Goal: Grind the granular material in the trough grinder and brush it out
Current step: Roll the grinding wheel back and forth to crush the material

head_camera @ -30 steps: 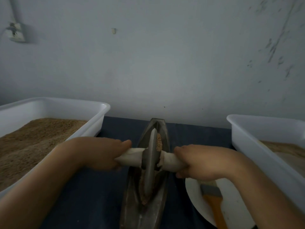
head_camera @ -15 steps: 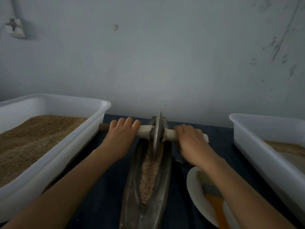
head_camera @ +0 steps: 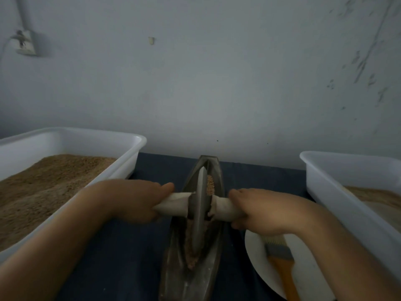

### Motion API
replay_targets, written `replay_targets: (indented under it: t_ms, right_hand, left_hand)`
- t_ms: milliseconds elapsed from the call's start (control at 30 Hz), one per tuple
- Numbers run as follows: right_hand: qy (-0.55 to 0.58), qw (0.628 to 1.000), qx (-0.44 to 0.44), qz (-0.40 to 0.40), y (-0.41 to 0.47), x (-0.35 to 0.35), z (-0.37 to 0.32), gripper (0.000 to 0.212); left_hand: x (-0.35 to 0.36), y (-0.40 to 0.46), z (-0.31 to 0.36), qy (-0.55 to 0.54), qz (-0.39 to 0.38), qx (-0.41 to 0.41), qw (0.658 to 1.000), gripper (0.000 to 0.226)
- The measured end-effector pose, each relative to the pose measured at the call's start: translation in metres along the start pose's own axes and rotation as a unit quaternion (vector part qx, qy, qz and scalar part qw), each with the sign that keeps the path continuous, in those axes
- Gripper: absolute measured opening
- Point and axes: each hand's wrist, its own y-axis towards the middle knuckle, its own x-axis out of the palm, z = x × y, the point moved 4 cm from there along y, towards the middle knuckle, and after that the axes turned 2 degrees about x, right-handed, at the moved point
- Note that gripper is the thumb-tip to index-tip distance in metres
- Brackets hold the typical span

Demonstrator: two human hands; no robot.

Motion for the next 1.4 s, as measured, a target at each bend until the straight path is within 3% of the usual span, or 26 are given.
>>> replay_targets:
  t_ms: [133, 233, 367, 500, 600, 733, 1000, 1133, 1267, 1400]
  right_hand:
    - [0.008, 1.000, -0.001, -0.021, -0.002, -0.001, 0.000, 0.028]
    - [0.007, 0.999, 0.021, 0.027, 0.011, 0.003, 0.005, 0.027]
    - [-0.039, 0.986, 0.050, 0.157, 0.033, 0.008, 0.021, 0.030]
    - [-0.075, 0.962, 0.061, 0.256, 0.049, 0.013, 0.034, 0.039]
    - [-0.081, 0.952, 0.068, 0.287, 0.051, 0.014, 0.032, 0.044]
    - [-0.100, 0.962, 0.057, 0.248, 0.044, 0.013, 0.023, 0.036]
    - [-0.027, 0.997, 0.026, 0.063, 0.009, 0.005, 0.002, 0.029]
    - [-0.007, 1.000, 0.005, -0.017, -0.004, 0.001, -0.003, 0.032]
    - [0.000, 1.000, 0.012, -0.013, 0.003, 0.001, 0.002, 0.029]
    - [-0.016, 0.994, 0.039, 0.098, 0.025, 0.005, 0.015, 0.025]
  left_hand:
    - [-0.002, -0.003, -0.001, -0.031, -0.023, 0.009, 0.999, 0.027]
    - [0.001, 0.011, -0.005, -0.025, 0.006, 0.002, 1.000, 0.028]
    - [0.000, 0.034, -0.015, 0.027, 0.120, -0.028, 0.992, 0.029]
    - [0.004, 0.053, -0.020, 0.125, 0.290, -0.071, 0.946, 0.043]
    - [0.008, 0.058, -0.020, 0.131, 0.340, -0.085, 0.927, 0.048]
    - [0.009, 0.049, -0.021, 0.107, 0.302, -0.073, 0.944, 0.043]
    - [0.003, 0.010, 0.001, 0.072, 0.086, -0.037, 0.993, 0.038]
    - [-0.001, -0.004, 0.004, 0.028, 0.000, -0.015, 0.999, 0.027]
    - [0.001, 0.003, 0.000, 0.016, 0.005, -0.019, 1.000, 0.029]
    - [0.001, 0.025, -0.008, 0.030, 0.080, -0.036, 0.996, 0.027]
